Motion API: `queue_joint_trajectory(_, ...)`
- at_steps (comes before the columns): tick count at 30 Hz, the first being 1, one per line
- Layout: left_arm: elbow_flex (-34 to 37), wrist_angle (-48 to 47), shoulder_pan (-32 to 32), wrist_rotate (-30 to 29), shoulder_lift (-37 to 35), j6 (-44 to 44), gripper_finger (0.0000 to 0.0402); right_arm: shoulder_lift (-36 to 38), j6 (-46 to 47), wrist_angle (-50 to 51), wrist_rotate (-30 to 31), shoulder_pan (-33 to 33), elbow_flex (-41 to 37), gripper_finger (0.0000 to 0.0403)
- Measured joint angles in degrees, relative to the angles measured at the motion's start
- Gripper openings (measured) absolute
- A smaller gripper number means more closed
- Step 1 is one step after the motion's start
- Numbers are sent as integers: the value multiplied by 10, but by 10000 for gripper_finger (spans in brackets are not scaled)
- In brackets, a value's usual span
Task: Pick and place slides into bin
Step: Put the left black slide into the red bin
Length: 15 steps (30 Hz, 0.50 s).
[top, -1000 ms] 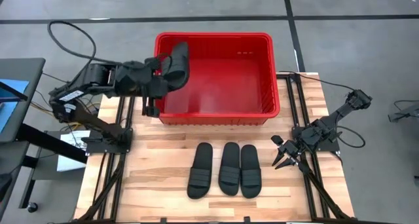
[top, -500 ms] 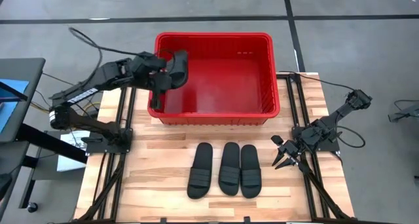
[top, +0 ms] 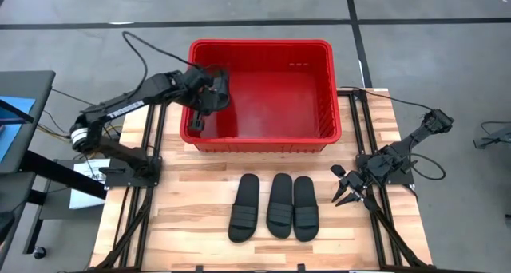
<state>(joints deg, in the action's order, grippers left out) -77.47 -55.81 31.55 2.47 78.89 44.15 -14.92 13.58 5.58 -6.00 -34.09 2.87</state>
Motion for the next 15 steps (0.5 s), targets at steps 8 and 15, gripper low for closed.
queue_joint_trajectory(8,1,-1,21,-3,64,37,0,0,0,0,0,0,0,66)
queue_joint_trajectory(15,1,-8,40,-17,110,62,0,0,0,0,0,0,0,66)
